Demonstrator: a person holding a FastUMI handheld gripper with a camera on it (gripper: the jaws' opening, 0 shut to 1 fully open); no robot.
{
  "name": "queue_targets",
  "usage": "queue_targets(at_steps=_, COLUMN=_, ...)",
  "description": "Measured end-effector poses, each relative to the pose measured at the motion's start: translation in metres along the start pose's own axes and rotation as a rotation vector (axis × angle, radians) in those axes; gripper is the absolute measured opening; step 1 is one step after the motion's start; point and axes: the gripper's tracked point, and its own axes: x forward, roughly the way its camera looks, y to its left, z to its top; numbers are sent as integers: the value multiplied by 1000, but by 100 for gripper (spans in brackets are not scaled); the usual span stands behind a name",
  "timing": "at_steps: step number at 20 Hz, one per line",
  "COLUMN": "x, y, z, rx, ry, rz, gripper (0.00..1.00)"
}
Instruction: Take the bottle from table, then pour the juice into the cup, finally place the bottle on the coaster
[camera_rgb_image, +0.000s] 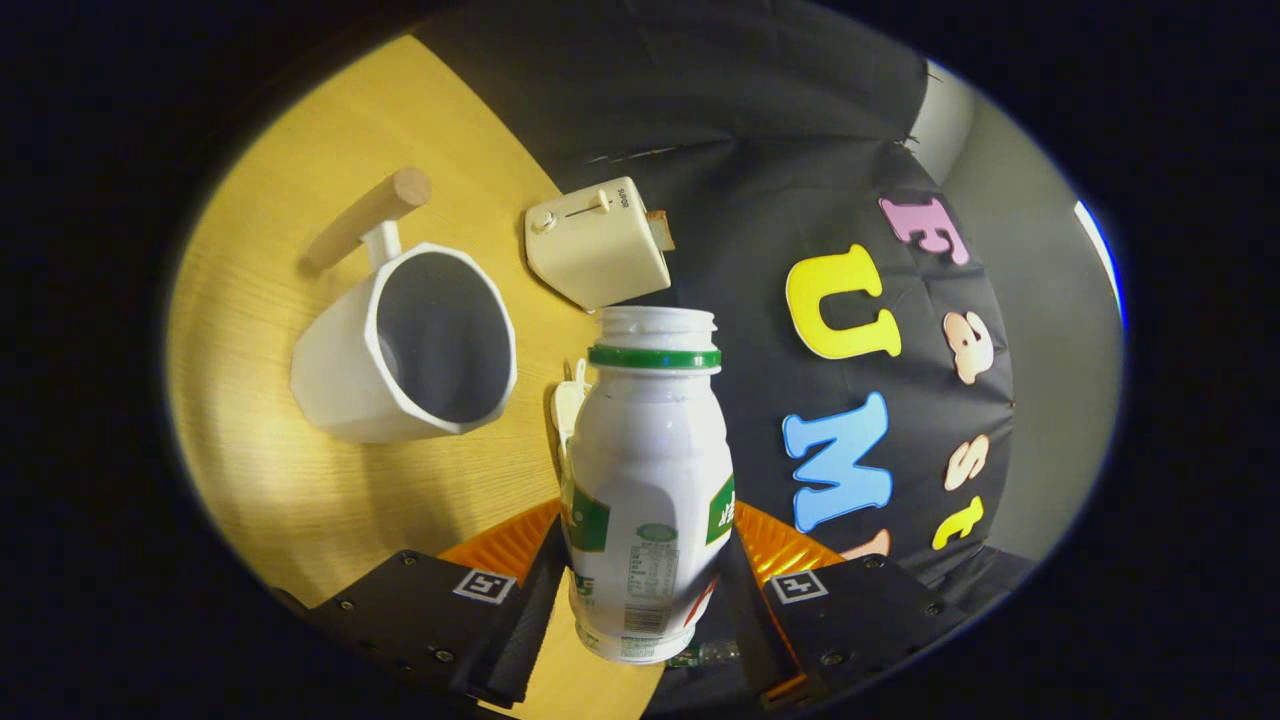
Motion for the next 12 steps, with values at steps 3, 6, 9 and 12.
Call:
queue_targets(at_steps=3, x=4, y=-7, z=-8, rx=144, ry=-18, rz=-27, gripper=77)
queue_targets(at_steps=6, x=5, y=-17, z=-19, rx=317, ry=-23, rz=-48, gripper=77)
queue_targets(at_steps=9, x=7, y=-24, z=-33, rx=502, ry=-15, rz=-52, gripper=77)
queue_targets(at_steps=12, x=13, y=-24, z=-49, rx=704, ry=4, rz=-10, gripper=77)
